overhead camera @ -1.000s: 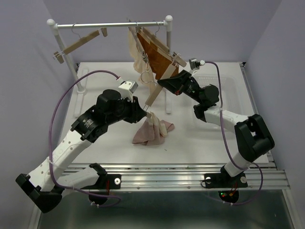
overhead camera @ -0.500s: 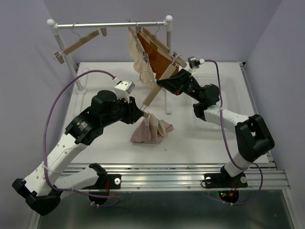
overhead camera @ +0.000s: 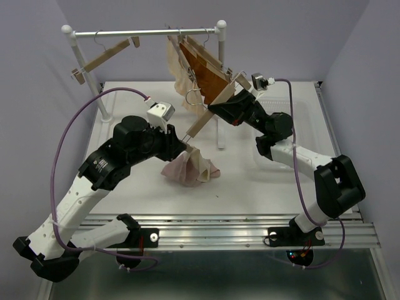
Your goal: Remove the underwear clipped to the hanger
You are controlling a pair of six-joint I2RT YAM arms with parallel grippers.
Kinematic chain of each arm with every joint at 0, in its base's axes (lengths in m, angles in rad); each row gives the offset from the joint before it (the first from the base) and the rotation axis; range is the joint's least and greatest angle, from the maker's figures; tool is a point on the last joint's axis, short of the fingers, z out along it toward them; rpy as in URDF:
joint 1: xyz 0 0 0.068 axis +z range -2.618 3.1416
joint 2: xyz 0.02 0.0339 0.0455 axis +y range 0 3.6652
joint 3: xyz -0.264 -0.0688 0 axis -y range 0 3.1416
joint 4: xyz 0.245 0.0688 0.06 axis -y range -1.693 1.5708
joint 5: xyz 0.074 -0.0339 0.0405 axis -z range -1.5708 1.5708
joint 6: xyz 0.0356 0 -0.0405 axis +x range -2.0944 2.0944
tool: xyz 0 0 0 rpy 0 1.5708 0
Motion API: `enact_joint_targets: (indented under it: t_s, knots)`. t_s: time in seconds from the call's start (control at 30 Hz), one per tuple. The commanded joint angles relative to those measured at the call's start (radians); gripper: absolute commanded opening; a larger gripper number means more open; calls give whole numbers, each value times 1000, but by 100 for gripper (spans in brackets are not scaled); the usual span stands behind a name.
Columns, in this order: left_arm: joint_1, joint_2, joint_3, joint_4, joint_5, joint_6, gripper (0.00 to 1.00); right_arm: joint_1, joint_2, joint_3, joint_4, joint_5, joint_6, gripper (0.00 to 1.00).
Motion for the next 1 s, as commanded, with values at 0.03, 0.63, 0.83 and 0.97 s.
enact_joint_targets:
  t_s: [0.03,0.63,0.83,0.97]
  knots:
    - [19,-43,59,115,-127,-11,0,-9,-30,-26,14,-96,-126,1]
    - [19,-50,64,115,-187,-14,0,-9,-54,-17,-23,-89,-137,1]
    - [19,-49,110,120,-166,-8,0,-9,-73,6,-78,-82,-168,1]
    - [19,-55,118,123,-164,0,0,-9,-87,21,-110,-82,-188,1]
